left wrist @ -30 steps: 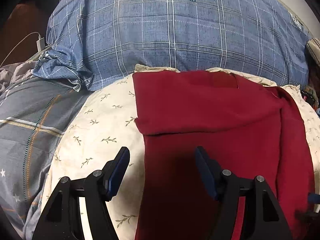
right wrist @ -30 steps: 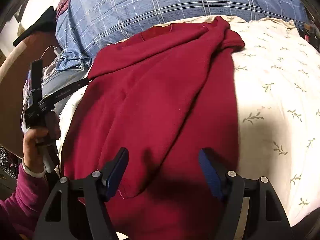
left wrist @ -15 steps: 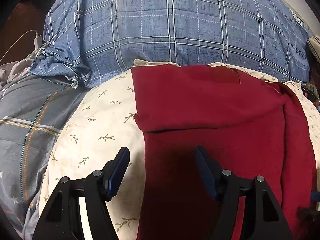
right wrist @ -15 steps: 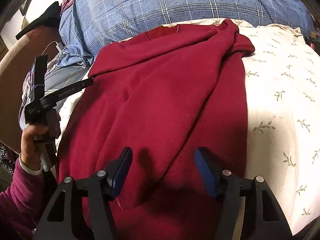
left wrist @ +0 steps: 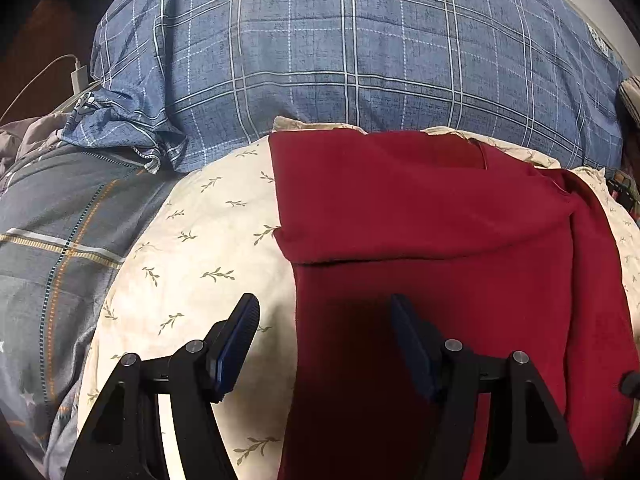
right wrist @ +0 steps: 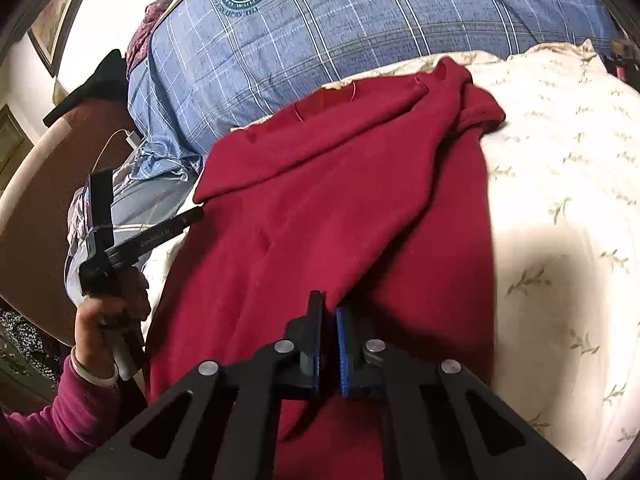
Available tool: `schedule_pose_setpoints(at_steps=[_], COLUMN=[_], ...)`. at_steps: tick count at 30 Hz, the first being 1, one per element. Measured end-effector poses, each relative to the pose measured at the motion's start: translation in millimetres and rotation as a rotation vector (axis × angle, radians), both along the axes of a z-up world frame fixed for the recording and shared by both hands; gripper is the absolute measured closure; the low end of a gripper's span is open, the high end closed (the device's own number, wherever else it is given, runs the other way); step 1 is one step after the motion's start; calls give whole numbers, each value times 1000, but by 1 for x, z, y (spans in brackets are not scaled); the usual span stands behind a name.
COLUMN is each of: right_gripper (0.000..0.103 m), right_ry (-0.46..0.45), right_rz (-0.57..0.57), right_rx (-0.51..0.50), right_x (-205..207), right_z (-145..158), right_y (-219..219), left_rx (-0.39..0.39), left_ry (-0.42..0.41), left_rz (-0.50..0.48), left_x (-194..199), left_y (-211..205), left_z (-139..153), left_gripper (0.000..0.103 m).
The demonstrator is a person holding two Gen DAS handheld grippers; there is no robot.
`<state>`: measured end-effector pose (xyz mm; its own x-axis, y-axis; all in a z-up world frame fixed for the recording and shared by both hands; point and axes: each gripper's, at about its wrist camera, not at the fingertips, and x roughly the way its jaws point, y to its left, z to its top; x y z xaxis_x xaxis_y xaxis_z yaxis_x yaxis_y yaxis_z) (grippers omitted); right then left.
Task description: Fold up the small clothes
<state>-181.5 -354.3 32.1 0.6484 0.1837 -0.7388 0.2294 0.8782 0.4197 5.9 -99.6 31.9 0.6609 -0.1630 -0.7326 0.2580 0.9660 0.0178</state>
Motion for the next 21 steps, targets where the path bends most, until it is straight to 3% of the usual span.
schedule_pose_setpoints(at_steps=[7, 14, 21], right_gripper=[99, 99, 99], right_ry=[-62, -129, -73], right_rz=[46, 106, 166], right_rx=[5, -72, -119], right_x=[22, 90, 195], right_z=[27, 55, 26], right_y=[7, 26, 57], left_rx=[-30, -60, -85], left_ry=[-9, -19, -6], left_rz=[19, 45, 75], left_x=[2, 6, 23], left_y=[9, 22, 37], left_z=[5, 10, 7], left_gripper=[37, 37, 37])
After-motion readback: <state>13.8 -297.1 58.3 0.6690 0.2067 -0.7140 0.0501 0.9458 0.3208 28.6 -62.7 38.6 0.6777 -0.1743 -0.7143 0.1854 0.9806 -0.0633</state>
